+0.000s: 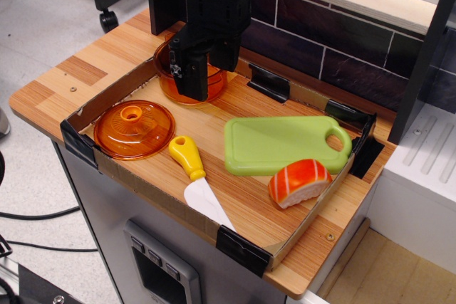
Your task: Put knife on cutting board
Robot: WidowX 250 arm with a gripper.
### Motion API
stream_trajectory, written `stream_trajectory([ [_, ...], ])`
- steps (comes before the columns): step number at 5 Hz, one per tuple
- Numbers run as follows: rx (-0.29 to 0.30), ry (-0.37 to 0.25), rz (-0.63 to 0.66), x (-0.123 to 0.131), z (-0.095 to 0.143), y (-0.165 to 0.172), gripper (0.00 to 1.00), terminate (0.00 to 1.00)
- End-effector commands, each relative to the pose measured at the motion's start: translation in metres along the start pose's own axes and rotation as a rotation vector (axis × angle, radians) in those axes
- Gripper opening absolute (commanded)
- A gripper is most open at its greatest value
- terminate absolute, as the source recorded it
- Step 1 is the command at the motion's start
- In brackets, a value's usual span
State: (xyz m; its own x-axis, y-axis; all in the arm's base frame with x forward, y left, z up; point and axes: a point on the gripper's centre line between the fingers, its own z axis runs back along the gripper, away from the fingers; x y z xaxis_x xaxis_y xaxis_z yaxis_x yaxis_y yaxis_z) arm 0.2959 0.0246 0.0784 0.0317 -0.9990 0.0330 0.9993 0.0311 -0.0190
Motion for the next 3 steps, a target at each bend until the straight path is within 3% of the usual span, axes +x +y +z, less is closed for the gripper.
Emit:
stream_trajectory([
  [1,0.000,0.000,0.000,0.0000,0.0000,0.0000,1.00,0.00],
  [2,0.054,0.029,-0.235,0.0088,-0.0054,-0.0053,1.00,0.00],
  [3,0.007,-0.024,-0.424,0.0072,-0.0078,-0.0076,1.00,0.00],
])
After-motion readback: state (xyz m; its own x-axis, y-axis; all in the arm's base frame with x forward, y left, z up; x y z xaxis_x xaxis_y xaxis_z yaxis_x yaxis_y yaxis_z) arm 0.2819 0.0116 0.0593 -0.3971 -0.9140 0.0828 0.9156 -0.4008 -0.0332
